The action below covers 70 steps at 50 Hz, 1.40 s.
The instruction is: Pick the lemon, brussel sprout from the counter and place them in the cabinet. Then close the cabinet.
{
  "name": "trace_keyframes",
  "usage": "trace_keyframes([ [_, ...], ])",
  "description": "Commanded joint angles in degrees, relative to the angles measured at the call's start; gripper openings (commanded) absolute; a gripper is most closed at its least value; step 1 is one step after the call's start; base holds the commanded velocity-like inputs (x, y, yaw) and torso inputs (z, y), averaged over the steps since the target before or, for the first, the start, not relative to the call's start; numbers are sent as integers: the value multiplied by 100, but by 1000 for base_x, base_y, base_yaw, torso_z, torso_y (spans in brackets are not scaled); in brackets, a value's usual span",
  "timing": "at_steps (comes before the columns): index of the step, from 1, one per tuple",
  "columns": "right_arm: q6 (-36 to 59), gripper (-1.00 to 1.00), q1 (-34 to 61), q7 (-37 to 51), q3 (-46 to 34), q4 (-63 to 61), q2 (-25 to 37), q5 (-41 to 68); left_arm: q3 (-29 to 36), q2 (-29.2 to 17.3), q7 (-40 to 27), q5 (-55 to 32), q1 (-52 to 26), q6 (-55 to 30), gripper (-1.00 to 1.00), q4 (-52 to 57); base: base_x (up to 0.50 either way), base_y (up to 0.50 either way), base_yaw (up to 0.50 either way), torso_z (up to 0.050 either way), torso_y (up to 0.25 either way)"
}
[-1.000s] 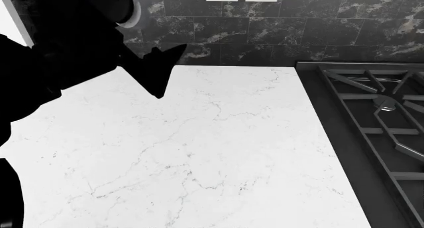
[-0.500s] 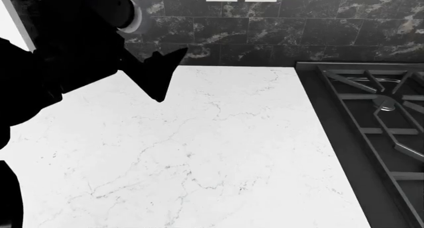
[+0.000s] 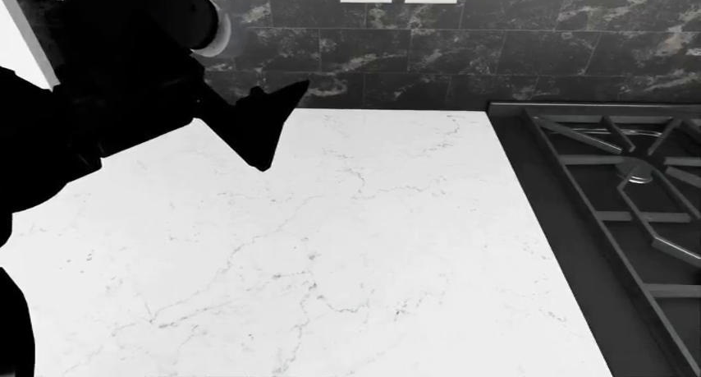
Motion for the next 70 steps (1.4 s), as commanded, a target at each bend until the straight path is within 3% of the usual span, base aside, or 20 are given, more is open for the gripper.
trace_keyframes([
  [1,379,100,205,-852,-1419,552,-622,-421,-44,-48,-45,-81,70,46,100,14,0,0,0,0,0],
  [25,736,100,342,-1455,-2222,1088,-865,-924,-57,-99,-137,-224,110,100,100,4,2,0,0,0,-7],
  [51,1130,100,850,-2477,-3772,1484,-1296,-1964,-61,-168,-208,-357,105,183,100,-40,0,0,0,0,-8],
  [70,1287,100,914,-2949,-4440,2164,-1403,-2440,-80,-214,-278,-462,144,202,100,-31,1,0,0,0,-8],
])
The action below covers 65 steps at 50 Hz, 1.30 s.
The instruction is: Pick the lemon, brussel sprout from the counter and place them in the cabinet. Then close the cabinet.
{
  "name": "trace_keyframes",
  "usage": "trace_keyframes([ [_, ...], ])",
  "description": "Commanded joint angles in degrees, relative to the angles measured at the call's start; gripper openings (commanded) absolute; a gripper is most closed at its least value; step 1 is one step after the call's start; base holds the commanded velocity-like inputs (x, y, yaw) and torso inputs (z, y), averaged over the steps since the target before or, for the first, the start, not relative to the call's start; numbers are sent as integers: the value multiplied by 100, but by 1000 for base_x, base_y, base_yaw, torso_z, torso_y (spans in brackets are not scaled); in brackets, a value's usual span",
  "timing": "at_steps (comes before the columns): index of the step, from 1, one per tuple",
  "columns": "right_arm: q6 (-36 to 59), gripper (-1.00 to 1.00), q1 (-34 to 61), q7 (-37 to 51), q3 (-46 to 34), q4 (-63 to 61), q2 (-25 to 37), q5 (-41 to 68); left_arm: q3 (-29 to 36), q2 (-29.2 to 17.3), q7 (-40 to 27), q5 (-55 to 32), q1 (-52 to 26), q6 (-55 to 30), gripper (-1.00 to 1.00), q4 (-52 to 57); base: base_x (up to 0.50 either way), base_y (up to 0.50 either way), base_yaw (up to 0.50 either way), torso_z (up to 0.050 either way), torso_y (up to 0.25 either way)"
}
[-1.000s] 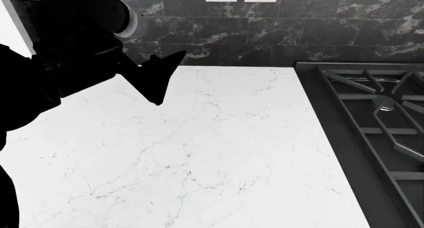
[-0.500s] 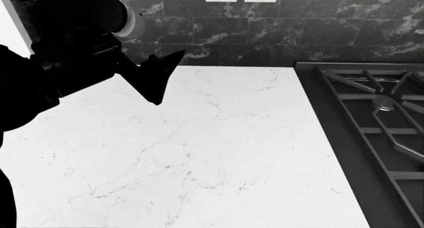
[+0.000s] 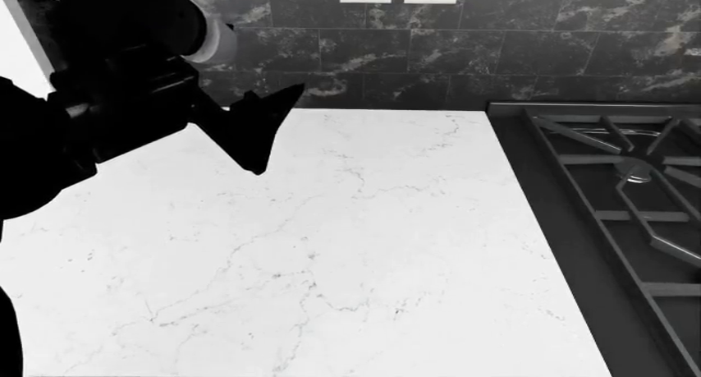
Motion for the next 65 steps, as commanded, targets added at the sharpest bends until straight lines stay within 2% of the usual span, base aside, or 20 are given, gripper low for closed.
trace_keyframes([
  [1,-54,100,-477,-566,-771,644,-11,1070,-26,-21,-53,-81,8,-25,100,19,0,0,0,0,-11],
  [6,-92,100,-470,-752,-869,790,-43,1019,-34,-32,-77,-114,9,-32,100,22,5,-2,-2,0,-9],
  [21,-80,100,-87,-1615,-2106,899,-346,255,-11,-96,-89,-157,35,92,100,-24,3,-1,-2,0,-10],
  [35,-597,100,-149,-2077,-2600,819,-413,-211,-28,-140,-129,-217,102,149,100,-30,0,0,0,0,-9],
  [65,-994,100,-2,-2751,-3637,772,-565,-1220,-48,-229,-228,-333,228,248,100,-20,2,1,1,0,-9],
])
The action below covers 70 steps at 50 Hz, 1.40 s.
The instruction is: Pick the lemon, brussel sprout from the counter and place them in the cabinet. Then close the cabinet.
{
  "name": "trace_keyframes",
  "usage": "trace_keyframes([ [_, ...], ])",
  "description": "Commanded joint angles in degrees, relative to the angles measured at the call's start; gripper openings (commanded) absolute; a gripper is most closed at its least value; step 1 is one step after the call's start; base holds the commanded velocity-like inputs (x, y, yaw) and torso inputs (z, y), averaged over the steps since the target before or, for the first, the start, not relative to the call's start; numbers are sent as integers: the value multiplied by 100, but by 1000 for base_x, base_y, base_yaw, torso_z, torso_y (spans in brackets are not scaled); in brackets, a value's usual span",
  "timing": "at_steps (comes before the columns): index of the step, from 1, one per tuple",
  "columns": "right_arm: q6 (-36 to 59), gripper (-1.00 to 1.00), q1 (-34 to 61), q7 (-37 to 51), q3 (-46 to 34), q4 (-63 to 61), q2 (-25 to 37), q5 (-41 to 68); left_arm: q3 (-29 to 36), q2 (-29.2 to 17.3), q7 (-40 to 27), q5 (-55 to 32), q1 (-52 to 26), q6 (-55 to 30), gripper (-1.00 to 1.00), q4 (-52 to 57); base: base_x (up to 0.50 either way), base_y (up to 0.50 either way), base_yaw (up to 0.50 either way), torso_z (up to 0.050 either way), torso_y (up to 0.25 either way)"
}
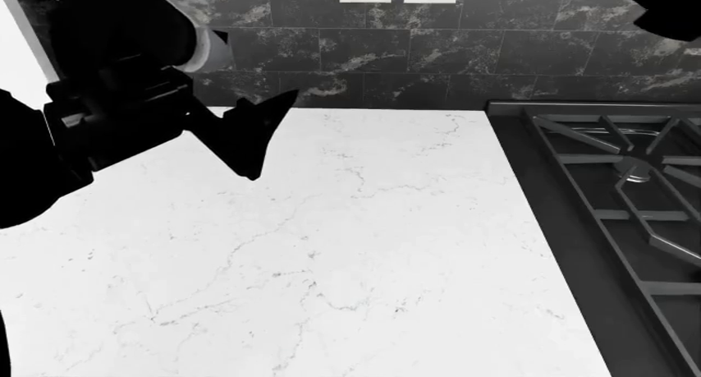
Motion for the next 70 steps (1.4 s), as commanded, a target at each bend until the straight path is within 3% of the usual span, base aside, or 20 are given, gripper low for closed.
trace_keyframes([
  [1,-486,100,-446,-774,-657,-37,-178,1539,-5,-30,-39,-48,25,20,100,-1,0,3,3,0,-10],
  [24,678,100,-608,-1235,-775,374,-591,1722,29,-96,-66,-112,27,117,100,-66,12,4,8,1,-13],
  [38,742,100,-668,-1484,-929,299,-597,1717,66,-153,-7,-90,88,328,100,-172,10,2,5,1,-14],
  [51,873,100,-588,-1917,-1558,247,-666,1565,65,-180,-42,-142,69,320,100,-174,9,1,3,0,-14],
  [70,1374,100,-442,-1201,-842,-844,70,1444,60,-182,-119,-156,30,389,100,-240,4,0,1,0,-11],
])
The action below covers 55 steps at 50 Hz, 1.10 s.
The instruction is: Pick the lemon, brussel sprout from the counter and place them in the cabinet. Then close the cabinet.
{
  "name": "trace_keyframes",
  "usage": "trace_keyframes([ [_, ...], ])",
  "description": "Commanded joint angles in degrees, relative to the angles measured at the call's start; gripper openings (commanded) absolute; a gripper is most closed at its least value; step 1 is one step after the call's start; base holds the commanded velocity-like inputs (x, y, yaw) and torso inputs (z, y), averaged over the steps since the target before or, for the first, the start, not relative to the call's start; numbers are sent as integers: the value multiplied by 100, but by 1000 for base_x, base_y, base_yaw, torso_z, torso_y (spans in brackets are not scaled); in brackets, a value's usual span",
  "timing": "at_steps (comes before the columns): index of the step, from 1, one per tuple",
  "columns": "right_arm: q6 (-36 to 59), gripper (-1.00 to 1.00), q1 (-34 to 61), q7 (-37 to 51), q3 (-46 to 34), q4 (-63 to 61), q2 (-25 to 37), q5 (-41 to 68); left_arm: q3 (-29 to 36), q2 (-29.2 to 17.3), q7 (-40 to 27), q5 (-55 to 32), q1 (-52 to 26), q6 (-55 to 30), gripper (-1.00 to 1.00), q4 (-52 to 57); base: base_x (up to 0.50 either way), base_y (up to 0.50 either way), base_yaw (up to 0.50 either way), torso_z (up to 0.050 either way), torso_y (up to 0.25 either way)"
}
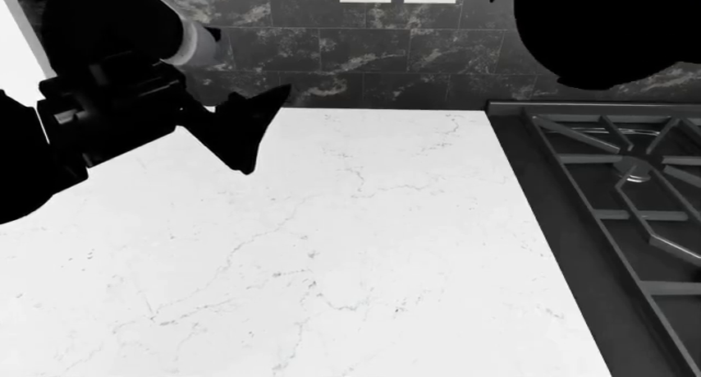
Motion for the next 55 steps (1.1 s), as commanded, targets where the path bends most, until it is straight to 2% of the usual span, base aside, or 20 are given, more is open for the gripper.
trace_keyframes([
  [1,154,100,-417,-440,14,-629,477,2569,5,-9,-37,8,1,75,100,-49,0,0,-1,0,-12],
  [13,525,100,-195,-334,255,-1542,847,2446,-46,27,-119,-43,-156,19,100,-106,-13,5,-1,0,-6],
  [25,824,100,-214,-307,465,-2165,1143,2334,-110,51,-213,-36,-366,16,100,-231,-317,182,0,0,-2],
  [32,1003,100,-411,-123,938,-2617,1400,2348,-202,91,-333,-57,-547,-56,100,-282,-319,207,0,0,0],
  [46,1487,100,-1491,783,2943,-4395,2390,2651,-476,276,-684,-102,-884,-213,100,-411,-291,217,0,0,-1],
  [51,1670,100,-2373,1117,4166,-5106,2729,2957,-521,323,-769,-129,-934,-249,100,-417,-214,219,0,0,-2],
  [55,1689,100,-3390,1262,5702,-5532,2910,3361,-587,316,-808,-204,-917,-319,100,-374,-164,210,0,0,0],
])
